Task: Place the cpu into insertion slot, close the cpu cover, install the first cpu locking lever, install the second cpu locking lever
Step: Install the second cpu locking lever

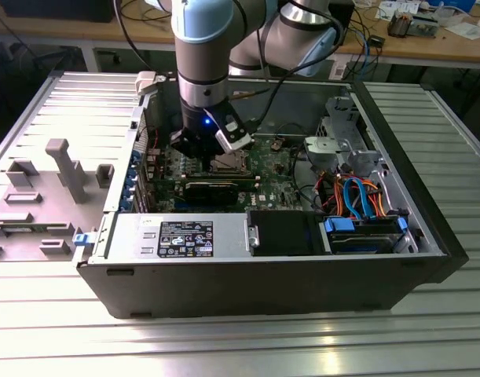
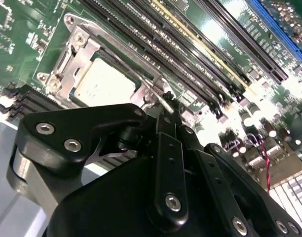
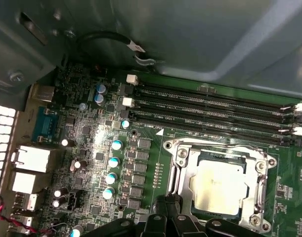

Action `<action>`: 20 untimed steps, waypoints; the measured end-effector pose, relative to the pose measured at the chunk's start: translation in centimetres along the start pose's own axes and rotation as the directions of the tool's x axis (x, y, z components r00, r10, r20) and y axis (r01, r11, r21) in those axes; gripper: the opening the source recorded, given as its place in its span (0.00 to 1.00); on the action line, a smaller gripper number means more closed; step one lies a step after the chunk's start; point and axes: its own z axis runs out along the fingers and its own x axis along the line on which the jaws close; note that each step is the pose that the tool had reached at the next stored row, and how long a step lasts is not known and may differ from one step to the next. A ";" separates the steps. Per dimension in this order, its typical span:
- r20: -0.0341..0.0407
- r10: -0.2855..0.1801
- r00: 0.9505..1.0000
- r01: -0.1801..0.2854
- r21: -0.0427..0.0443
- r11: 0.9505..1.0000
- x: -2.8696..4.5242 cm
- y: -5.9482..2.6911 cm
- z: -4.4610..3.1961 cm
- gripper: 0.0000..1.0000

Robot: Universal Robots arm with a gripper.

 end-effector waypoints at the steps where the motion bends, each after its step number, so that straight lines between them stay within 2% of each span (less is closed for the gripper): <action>1: 0.000 0.000 1.000 0.000 0.000 1.000 -0.05 0.11 -0.64 0.11; 3: 0.000 0.000 1.000 0.000 0.000 1.000 -0.07 0.17 -1.14 0.11; 4: -0.001 0.000 1.000 0.000 0.005 1.000 -0.10 0.21 -1.43 0.11; 5: -0.004 0.000 1.000 0.000 0.025 1.000 -0.19 0.27 -1.72 0.11; 6: -0.005 0.000 1.000 0.000 0.030 1.000 -0.20 0.30 -1.96 0.11; 9: -0.006 0.000 1.000 0.000 0.036 0.999 -0.25 0.45 -2.98 0.11; 12: -0.008 0.002 1.000 -0.001 0.046 0.999 -0.75 0.62 -3.18 0.11; 16: -0.008 0.007 1.000 -0.007 0.048 0.999 -1.79 0.56 -3.29 0.11; 20: -0.009 0.013 1.000 -0.013 0.054 0.998 -2.13 0.69 -3.96 0.11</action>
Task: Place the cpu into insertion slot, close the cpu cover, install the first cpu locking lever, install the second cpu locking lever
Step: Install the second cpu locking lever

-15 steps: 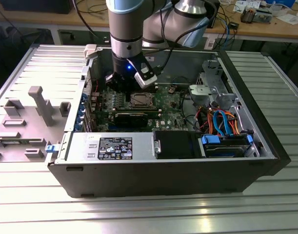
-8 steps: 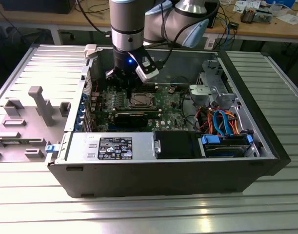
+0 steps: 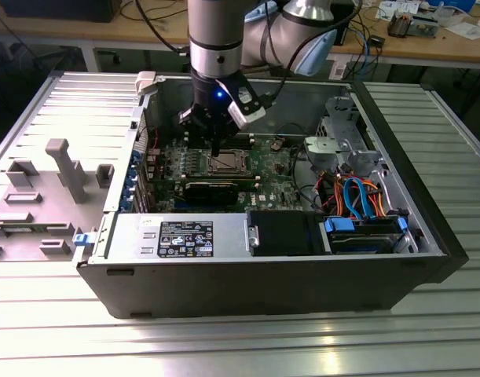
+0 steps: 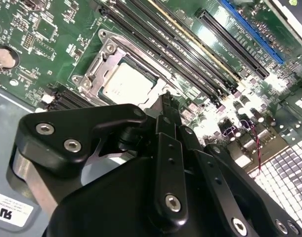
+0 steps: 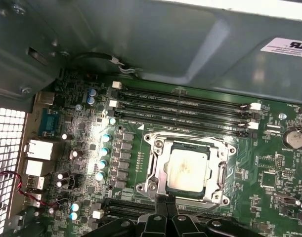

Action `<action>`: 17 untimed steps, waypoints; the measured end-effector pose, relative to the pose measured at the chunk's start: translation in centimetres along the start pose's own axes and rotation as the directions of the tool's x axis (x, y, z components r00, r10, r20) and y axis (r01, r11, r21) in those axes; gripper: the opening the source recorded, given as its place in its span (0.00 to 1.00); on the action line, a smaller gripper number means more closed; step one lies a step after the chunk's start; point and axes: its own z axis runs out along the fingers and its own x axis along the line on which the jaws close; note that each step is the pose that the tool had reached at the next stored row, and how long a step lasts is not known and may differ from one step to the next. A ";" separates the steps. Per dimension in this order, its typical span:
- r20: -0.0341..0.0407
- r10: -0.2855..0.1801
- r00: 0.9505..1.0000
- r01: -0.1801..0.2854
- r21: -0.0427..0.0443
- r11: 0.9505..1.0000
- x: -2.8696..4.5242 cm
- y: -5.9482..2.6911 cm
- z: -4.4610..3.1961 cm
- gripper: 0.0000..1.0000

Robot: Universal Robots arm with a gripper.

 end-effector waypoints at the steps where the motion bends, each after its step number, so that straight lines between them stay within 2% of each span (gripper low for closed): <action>1: -0.003 0.005 1.000 -0.005 0.001 1.000 -0.13 -0.01 -0.12 0.11; 4: -0.006 0.015 1.000 -0.015 0.001 1.000 -0.28 -0.06 -0.24 0.11; 9: -0.008 0.021 1.000 -0.021 0.001 1.000 -0.18 -1.00 -0.28 0.11; 17: -0.011 0.030 0.999 -0.030 0.001 1.000 -0.20 -1.91 -0.24 0.11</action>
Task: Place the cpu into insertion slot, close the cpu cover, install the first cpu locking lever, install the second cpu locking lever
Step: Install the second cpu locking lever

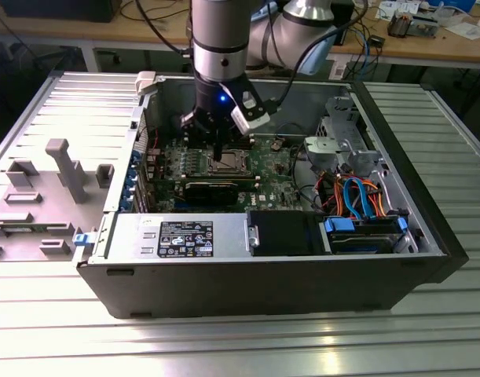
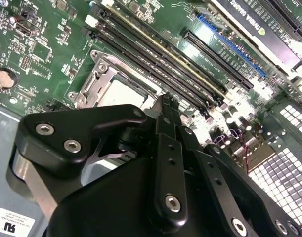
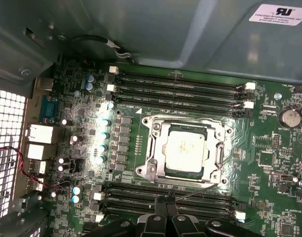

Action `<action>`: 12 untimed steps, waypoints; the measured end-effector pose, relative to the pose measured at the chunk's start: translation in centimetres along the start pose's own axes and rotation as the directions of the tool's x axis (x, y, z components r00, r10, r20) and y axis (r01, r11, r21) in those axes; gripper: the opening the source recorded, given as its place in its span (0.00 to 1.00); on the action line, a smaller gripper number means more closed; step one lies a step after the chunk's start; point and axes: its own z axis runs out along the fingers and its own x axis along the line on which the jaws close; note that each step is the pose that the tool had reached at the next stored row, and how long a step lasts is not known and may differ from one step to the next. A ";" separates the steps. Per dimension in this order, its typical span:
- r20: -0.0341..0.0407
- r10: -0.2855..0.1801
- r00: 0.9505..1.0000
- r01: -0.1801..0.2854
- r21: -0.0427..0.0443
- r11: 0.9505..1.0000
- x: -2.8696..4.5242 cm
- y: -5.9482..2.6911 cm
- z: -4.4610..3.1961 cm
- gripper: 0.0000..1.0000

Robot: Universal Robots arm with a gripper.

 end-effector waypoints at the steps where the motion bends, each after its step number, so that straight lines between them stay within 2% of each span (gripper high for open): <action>1: 0.000 0.000 1.000 0.000 0.000 1.000 0.01 -0.12 0.00 0.11; 4: 0.000 0.004 1.000 -0.004 0.001 1.000 0.03 -0.23 0.12 0.11; 7: 0.000 0.006 1.000 -0.006 0.004 1.000 0.06 -0.26 0.95 0.11; 12: 0.000 0.007 1.000 -0.007 0.005 1.000 0.63 -0.21 1.37 0.11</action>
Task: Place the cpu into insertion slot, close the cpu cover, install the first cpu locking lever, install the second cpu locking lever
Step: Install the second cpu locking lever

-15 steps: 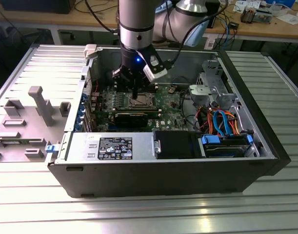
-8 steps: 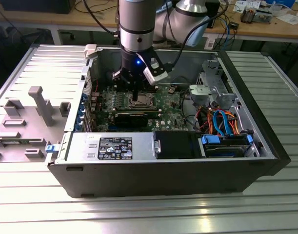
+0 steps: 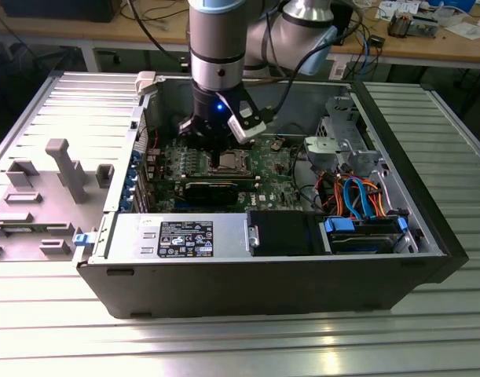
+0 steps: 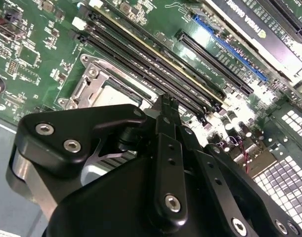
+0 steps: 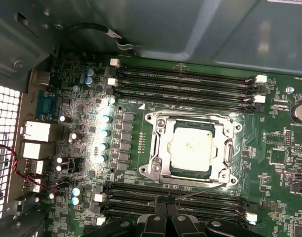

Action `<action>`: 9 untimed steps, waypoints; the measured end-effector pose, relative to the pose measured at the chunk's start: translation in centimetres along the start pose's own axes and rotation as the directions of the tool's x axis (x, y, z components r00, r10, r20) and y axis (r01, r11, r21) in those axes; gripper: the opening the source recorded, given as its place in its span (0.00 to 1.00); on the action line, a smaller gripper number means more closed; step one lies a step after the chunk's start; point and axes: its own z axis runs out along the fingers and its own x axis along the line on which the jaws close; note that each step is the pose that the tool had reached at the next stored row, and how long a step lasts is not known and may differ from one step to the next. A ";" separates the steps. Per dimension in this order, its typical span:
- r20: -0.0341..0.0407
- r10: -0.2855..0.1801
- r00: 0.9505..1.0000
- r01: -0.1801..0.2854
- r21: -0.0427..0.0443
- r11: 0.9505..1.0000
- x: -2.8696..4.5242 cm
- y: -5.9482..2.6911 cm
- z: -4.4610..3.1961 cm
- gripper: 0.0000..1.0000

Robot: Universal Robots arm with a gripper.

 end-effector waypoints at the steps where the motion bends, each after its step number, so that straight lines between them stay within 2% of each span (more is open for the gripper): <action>1: 0.000 0.000 1.000 0.000 0.000 1.000 0.23 0.03 0.08 0.11; 4: 0.000 0.000 1.000 0.000 0.000 1.000 0.70 0.07 0.66 0.11; 9: -0.002 0.003 1.000 -0.003 0.000 1.000 0.76 0.06 1.16 0.11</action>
